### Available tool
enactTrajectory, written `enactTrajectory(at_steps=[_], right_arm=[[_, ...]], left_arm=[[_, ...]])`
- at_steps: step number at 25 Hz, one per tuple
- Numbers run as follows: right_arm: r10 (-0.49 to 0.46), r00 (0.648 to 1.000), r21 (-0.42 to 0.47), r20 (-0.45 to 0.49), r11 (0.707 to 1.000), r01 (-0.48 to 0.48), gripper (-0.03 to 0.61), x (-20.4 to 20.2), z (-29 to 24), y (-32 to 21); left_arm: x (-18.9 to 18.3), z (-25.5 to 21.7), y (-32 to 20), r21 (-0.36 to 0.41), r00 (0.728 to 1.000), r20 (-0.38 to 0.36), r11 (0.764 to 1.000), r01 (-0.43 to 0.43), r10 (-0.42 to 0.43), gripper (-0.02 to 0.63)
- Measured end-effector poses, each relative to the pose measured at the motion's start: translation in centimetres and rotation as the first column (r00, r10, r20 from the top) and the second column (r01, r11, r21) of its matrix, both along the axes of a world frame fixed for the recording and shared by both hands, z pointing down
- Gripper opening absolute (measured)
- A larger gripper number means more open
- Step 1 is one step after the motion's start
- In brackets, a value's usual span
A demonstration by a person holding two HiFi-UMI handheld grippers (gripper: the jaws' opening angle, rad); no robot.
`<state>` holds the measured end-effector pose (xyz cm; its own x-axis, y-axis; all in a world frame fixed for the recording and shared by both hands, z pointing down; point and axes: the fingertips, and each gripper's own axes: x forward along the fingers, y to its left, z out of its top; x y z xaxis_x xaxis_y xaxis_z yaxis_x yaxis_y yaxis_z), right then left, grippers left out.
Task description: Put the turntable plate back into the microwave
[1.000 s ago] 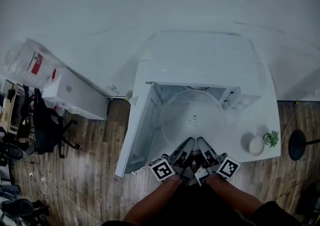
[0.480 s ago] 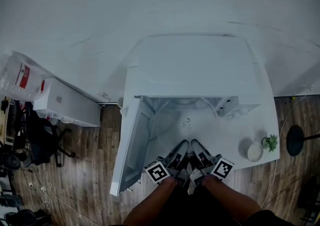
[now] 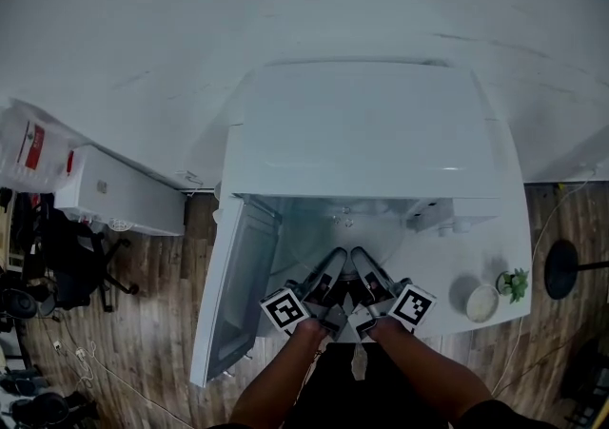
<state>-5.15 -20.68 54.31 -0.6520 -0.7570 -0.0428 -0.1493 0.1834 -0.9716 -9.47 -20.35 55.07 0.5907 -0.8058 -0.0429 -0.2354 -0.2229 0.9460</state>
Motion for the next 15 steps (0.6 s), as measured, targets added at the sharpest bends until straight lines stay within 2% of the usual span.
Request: enactTrajectory(at_steps=[8,12,15], right_arm=[[-0.008,1.0,-0.017,0.016,1.0,0.008,0.074,-0.2,1.7,-3.6],[-0.02,1.0,-0.013,0.006,1.0,0.02,0.072,-0.5,1.9,-5.3],[-0.025,1.0,-0.019,-0.006,1.0,0.025,0.071,-0.8,2.0,-6.3]], left_arm=[[-0.1,1.4,-3.7,-0.015,1.0,-0.003,1.0,0.01,-0.01,0.081],[0.0,1.5,-5.2,-0.041,0.996,-0.09,0.999,0.016,-0.02,0.078],[-0.2,1.5,-6.2,-0.044,0.994,-0.105,0.999,0.019,-0.024,0.074]])
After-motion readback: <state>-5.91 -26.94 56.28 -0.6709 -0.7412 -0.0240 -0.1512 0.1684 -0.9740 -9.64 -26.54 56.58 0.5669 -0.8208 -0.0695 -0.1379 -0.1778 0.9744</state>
